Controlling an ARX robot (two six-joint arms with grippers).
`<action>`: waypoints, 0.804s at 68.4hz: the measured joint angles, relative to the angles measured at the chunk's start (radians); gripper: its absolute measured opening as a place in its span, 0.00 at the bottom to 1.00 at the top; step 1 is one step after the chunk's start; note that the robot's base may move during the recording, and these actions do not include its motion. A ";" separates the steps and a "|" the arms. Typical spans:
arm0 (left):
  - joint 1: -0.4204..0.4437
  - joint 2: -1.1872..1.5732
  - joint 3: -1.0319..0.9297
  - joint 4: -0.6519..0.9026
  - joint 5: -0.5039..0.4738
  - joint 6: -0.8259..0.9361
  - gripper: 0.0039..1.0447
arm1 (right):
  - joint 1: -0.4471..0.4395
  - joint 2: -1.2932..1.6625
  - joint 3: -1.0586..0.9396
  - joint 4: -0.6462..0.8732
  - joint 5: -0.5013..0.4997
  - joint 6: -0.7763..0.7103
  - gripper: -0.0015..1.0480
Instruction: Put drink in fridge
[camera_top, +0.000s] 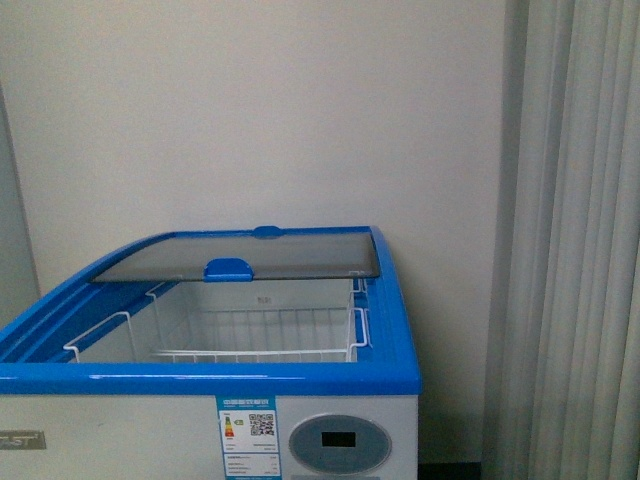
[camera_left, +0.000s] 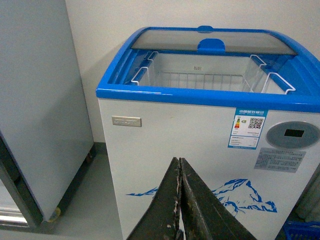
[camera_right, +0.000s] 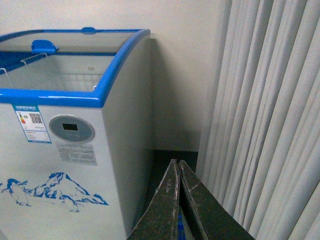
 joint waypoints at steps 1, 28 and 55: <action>0.000 0.000 0.000 0.000 0.000 0.000 0.02 | 0.000 0.000 0.000 0.000 0.000 -0.001 0.05; 0.000 0.000 0.000 0.000 0.000 0.000 0.69 | 0.000 -0.001 0.000 0.000 0.000 -0.001 0.76; 0.000 0.000 0.000 0.000 0.000 0.000 0.92 | 0.000 -0.001 0.000 0.000 0.000 0.000 0.93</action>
